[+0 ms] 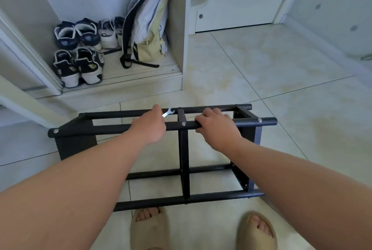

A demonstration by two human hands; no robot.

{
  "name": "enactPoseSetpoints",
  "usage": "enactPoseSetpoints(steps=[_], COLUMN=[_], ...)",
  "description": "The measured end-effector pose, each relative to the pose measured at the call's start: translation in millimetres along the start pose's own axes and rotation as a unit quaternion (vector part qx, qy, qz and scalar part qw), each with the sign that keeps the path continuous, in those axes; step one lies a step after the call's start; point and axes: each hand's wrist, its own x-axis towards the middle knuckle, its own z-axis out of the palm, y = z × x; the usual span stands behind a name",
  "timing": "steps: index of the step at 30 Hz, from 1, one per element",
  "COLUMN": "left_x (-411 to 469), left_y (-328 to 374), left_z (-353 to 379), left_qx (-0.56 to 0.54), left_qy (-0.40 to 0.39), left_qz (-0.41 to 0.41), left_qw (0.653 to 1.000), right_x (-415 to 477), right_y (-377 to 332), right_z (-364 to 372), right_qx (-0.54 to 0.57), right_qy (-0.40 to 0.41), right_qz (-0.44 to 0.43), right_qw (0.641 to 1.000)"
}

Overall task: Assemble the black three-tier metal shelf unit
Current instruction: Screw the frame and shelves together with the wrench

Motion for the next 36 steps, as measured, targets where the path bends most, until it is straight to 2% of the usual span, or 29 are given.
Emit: enactPoseSetpoints(steps=[6,13,20,30,33,36], left_x=[-74.0,-134.9,-173.0,-204.0,-208.5,-206.9], left_y=[3.3,0.8,13.0,62.7,72.4,73.3], left_z=[27.6,59.4,90.8,104.4,105.9,102.8], left_qx=[-0.001,-0.019,-0.038,-0.065,-0.087,-0.104], left_qy=[0.028,0.05,0.057,-0.058,-0.091,-0.105], left_qz=[-0.017,-0.038,-0.045,0.013,0.009,-0.014], left_qw=[0.999,0.998,0.997,0.996,0.992,0.989], right_x=[-80.8,-139.7,-176.1,-233.3,-243.1,-238.6], right_y=[-27.9,-50.4,-48.3,-11.2,-1.0,-2.4], right_z=[2.8,24.1,33.7,21.8,20.7,17.8], right_qx=[0.019,0.023,0.017,0.05,0.068,0.107], right_qy=[-0.021,-0.007,-0.068,-0.135,-0.16,-0.117], right_qz=[0.019,0.021,0.027,0.093,0.104,0.071], right_qw=[0.999,0.999,0.997,0.985,0.979,0.985])
